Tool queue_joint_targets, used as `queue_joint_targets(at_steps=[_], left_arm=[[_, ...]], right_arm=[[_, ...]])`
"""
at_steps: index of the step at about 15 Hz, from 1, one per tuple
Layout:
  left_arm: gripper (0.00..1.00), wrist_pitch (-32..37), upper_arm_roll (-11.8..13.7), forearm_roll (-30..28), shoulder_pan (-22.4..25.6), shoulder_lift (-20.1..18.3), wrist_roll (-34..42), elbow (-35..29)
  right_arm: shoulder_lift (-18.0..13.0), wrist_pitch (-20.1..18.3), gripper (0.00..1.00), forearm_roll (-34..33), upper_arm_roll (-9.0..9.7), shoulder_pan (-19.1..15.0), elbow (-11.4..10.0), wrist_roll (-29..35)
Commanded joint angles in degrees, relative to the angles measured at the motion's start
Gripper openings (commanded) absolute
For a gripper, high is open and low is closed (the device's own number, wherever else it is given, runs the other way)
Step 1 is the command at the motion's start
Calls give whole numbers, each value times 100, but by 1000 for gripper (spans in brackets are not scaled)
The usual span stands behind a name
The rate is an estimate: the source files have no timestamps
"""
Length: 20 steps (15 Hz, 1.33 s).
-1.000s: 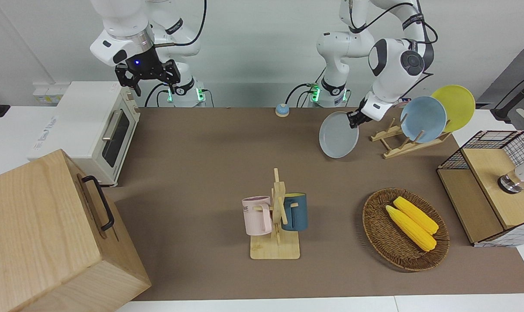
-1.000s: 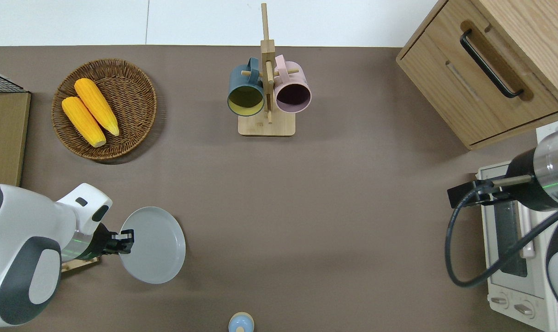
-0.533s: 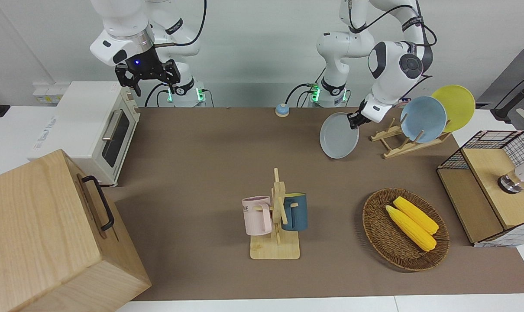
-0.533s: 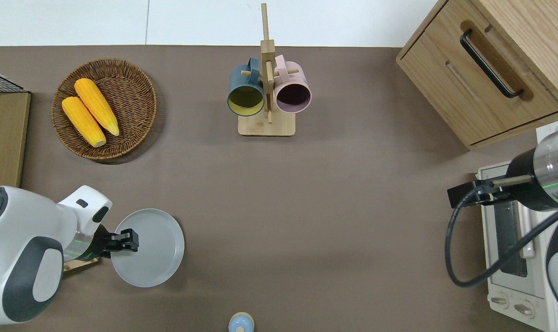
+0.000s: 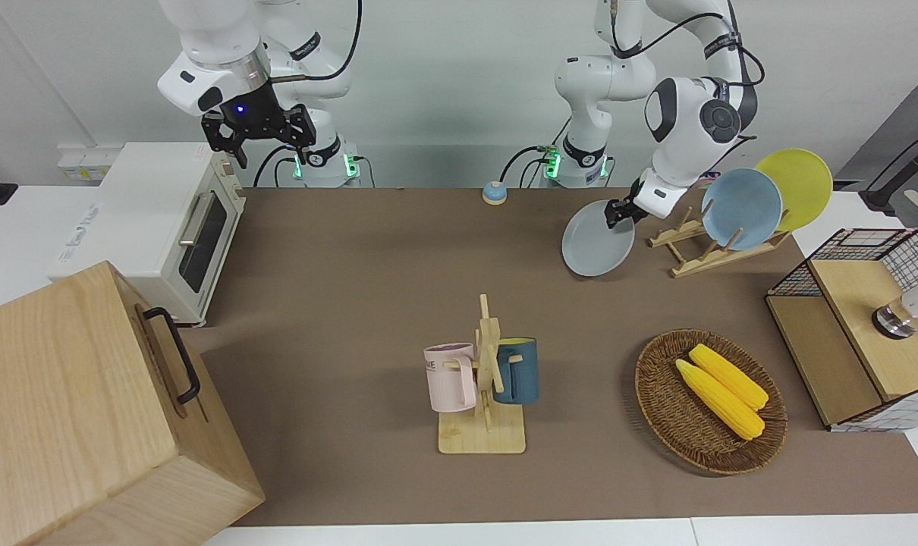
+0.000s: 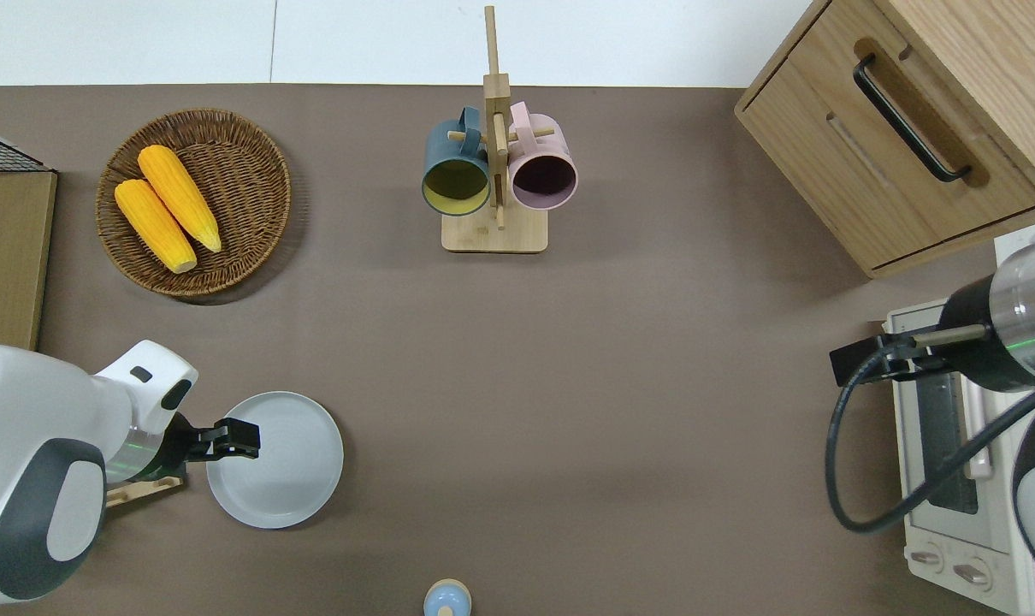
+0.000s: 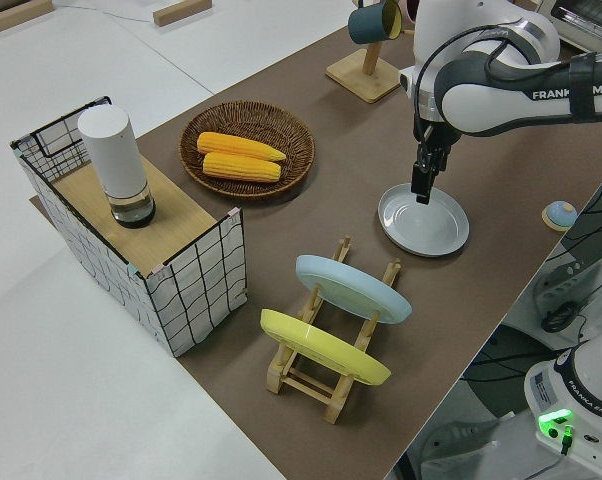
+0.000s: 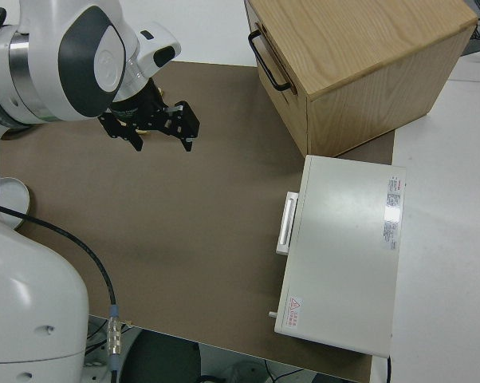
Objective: Pick gray plate from low plate rack and place it on table with left arm
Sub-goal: 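Open the left gripper and withdraw it back toward the rack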
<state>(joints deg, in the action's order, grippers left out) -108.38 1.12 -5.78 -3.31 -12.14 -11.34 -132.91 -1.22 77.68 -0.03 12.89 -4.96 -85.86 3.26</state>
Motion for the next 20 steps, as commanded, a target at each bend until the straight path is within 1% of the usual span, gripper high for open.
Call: queue_joint_targets(at_steps=[1,6,7,9,10,12,16,18,20], left_arm=[[993,88,54,103,14,-78,-35,334],[991,413,186,103,-3,-43,-26,1362],[991,527,195,164,-3,-51,-18,1555],[993,913,187,646,-73,-69,18,1942],[991,1054,178,761,-82,-78,44,2109],[993,1213,187,763,-82,-78,44,2417],[993,1722,99,780,-82,-95,44,2866],[993,1759,116,710,-91,-95,53,2946],[995,1793,81,771,-91,-95,53,2946]], right_arm=[[-27,-87,990,12,38,-76,35,-19],[-27,-87,990,20,38,-84,35,-19],[-27,-87,990,20,38,-85,35,-19],[-27,-87,990,20,38,-85,35,-19],[-27,-87,990,20,38,-85,35,-19],[-27,-87,990,20,38,-85,35,-19],[-27,-87,990,20,38,-84,35,-19],[-27,-87,990,20,38,-76,35,-19],[-27,-87,987,20,38,-76,35,-19]])
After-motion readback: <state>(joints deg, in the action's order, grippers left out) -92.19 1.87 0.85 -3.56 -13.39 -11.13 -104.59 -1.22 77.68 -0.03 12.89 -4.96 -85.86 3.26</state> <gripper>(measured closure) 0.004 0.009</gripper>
